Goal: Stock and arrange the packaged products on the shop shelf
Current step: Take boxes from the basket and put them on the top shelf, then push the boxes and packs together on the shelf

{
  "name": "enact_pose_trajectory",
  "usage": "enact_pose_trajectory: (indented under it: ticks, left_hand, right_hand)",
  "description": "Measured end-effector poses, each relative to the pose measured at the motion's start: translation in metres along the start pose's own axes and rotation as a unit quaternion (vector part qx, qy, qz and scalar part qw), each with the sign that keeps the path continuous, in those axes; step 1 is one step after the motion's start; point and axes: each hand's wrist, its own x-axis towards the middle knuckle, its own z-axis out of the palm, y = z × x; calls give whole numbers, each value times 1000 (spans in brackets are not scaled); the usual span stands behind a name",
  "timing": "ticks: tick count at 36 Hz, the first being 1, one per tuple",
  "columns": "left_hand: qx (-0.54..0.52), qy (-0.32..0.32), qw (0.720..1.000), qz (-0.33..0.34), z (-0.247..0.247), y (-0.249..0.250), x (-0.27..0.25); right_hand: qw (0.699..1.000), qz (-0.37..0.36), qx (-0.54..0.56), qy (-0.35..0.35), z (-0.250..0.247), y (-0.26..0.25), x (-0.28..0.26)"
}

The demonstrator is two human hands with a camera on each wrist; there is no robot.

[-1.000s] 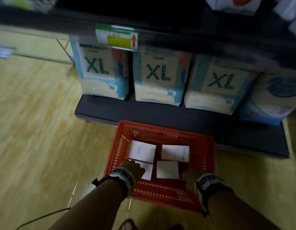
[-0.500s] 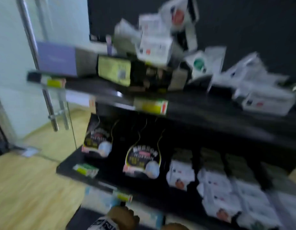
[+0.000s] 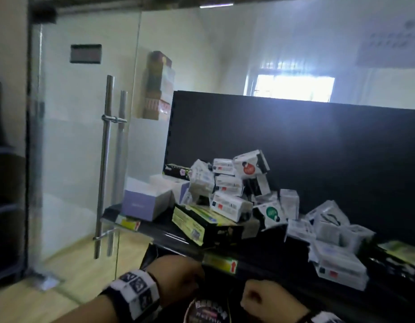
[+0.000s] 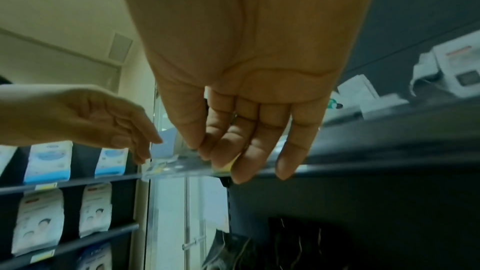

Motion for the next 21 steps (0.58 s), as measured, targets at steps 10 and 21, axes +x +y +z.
enact_pose_trajectory:
  ticks: [10, 21]
  left_hand:
    - [-11, 128, 987, -98, -80, -100, -13]
    - [19, 87, 959, -270, -108, -236, 39]
  right_hand:
    - [984, -7, 178, 9, -72, -49, 66]
    - [992, 37, -39, 113, -110, -136, 173]
